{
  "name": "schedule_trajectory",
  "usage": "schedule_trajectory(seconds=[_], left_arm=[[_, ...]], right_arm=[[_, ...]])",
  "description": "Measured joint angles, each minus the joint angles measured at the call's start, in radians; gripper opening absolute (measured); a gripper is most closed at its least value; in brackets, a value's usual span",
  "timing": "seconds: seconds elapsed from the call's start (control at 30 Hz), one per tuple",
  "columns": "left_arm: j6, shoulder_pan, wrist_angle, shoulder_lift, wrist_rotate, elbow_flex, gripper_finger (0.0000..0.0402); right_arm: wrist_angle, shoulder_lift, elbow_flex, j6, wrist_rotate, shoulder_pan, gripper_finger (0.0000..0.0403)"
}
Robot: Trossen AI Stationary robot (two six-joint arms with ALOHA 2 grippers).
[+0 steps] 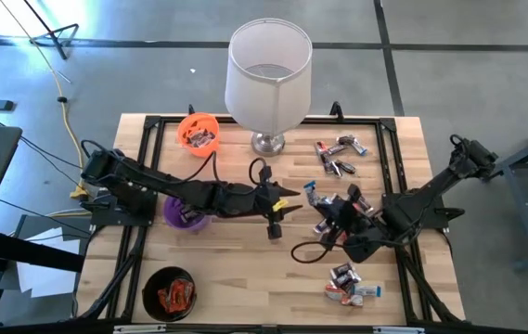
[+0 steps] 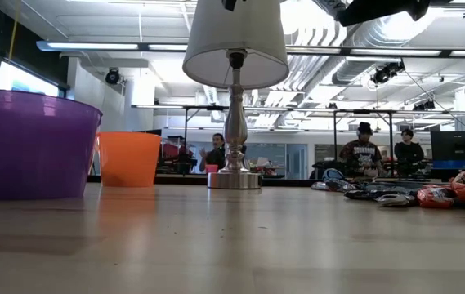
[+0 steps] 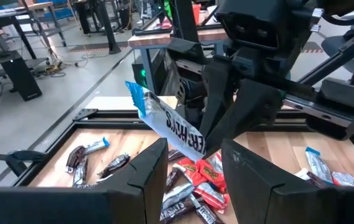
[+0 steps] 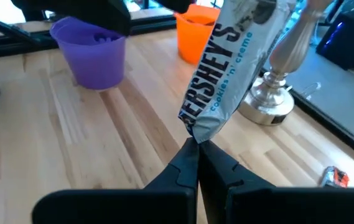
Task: Sort candy
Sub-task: Put the white chocolate into the orange bucket
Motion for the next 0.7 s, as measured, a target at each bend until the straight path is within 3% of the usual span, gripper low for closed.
schedule_trajectory(seconds=[0.7], left_arm=[[-0.019, 0.046, 0.030, 0.000, 0.021, 0.000, 0.0136]], right_arm=[[0.108, 0.002, -0.001, -0.117, 0.052, 0.000, 0.0000]])
